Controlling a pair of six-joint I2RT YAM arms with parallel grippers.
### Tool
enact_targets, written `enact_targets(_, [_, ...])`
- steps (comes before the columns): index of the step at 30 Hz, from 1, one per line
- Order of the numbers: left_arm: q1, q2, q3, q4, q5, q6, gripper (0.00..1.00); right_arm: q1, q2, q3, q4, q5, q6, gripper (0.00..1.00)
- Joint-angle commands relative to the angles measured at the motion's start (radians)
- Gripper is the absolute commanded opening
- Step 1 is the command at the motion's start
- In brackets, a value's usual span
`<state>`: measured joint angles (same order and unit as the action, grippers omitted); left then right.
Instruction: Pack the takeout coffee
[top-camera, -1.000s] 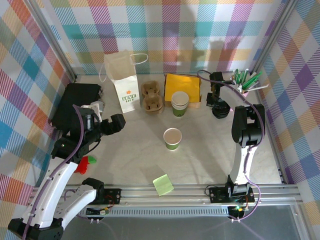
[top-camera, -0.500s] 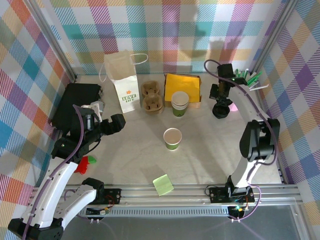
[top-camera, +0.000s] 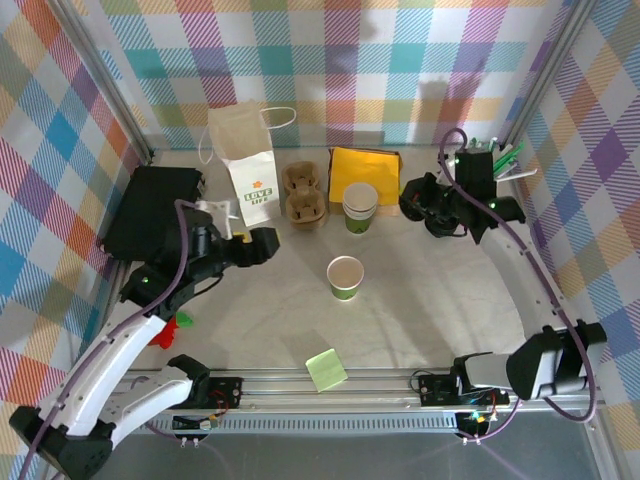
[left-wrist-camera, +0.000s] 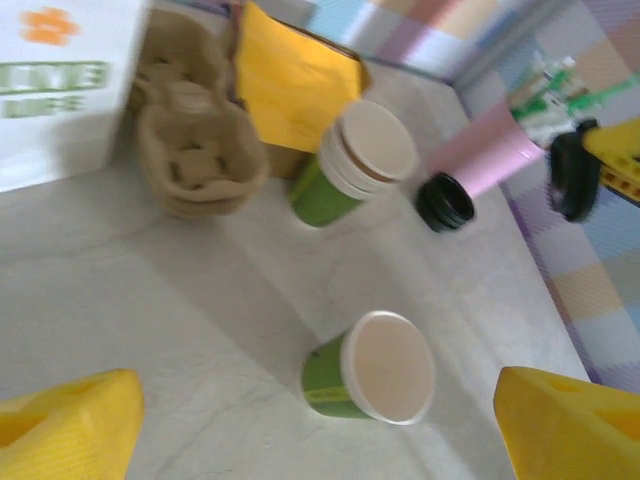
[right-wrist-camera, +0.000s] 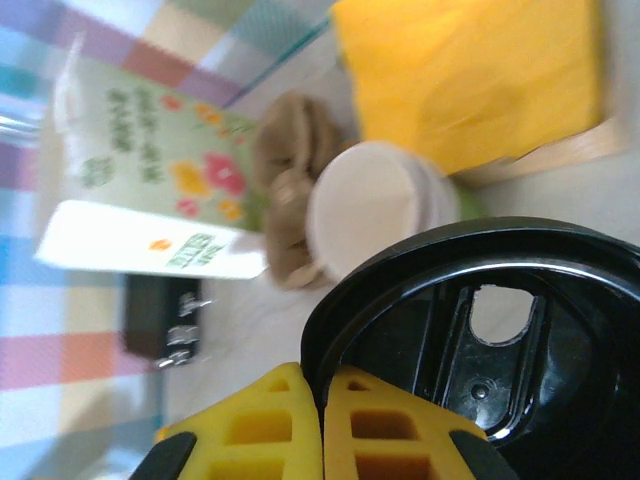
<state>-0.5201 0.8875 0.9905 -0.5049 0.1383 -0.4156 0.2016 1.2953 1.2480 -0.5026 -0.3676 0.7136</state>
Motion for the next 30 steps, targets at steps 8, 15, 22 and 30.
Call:
enact_targets(8, [-0.379, 0.185, 0.05, 0.358, -0.225, 0.219, 0.96, 0.153, -0.143, -0.152, 0.296, -0.101, 0.391, 0.06])
enact_targets(15, [-0.42, 0.322, -0.002, 0.604, -0.211, 0.227, 0.96, 0.238, -0.182, -0.235, 0.376, -0.06, 0.495, 0.05])
enact_targets(22, [-0.42, 0.438, 0.004, 0.713, -0.178, 0.213, 0.91, 0.297, -0.182, -0.27, 0.408, -0.042, 0.533, 0.05])
enact_targets(30, [-0.419, 0.48, -0.022, 0.78, -0.196, 0.204, 0.64, 0.318, -0.186, -0.272, 0.405, -0.027, 0.532, 0.05])
